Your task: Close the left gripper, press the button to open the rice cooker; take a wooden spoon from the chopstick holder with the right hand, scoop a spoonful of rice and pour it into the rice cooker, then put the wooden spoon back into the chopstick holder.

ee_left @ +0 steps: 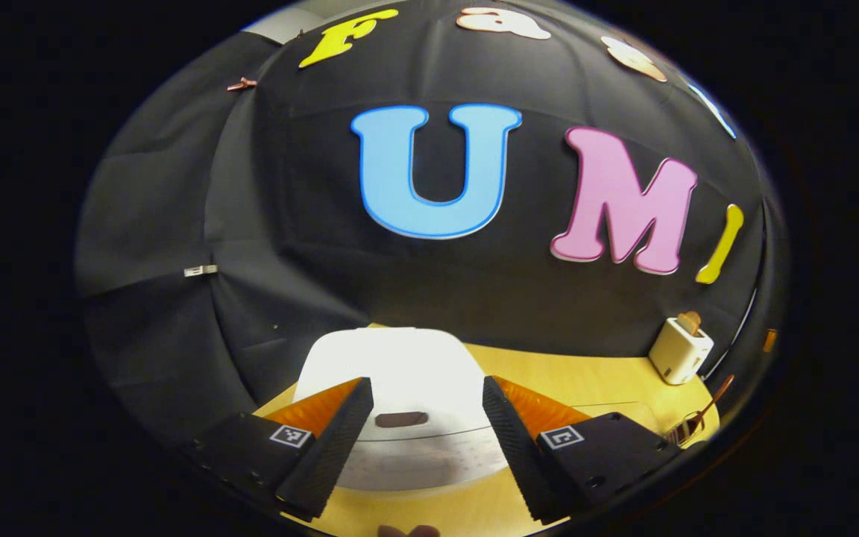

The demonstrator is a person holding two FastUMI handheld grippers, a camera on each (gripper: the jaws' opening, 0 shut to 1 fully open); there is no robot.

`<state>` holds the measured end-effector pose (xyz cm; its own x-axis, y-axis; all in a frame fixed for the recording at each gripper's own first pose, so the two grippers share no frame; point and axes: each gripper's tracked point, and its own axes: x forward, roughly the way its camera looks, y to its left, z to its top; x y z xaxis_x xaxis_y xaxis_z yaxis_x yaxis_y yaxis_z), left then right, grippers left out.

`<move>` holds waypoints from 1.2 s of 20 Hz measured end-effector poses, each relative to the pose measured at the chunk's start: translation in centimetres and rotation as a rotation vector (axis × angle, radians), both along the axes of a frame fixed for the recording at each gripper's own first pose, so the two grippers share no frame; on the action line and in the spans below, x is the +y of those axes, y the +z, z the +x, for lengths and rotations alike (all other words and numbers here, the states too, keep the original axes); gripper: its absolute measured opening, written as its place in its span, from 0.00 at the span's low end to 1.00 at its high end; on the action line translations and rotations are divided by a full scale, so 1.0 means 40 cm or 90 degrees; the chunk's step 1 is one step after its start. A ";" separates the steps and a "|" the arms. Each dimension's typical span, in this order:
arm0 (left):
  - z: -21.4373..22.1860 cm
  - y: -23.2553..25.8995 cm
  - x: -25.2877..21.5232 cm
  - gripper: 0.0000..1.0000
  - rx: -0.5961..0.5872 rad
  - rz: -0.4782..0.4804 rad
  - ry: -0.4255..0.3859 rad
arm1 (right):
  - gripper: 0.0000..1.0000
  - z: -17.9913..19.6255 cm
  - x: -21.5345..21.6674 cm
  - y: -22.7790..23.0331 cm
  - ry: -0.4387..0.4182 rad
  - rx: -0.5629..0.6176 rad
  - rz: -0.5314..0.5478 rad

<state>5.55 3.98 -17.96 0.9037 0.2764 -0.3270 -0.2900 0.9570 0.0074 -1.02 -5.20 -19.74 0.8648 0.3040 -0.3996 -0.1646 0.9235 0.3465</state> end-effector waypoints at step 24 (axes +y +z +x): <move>-0.145 0.178 -0.194 0.95 -0.091 -0.029 -0.284 | 0.98 -0.040 0.104 0.114 -0.085 -0.054 -0.051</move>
<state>-0.26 -3.79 -10.85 0.9677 -0.1608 -0.1939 0.1546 0.9869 -0.0470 -2.62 -1.03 -15.17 0.9268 0.1538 -0.3426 -0.0636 0.9634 0.2604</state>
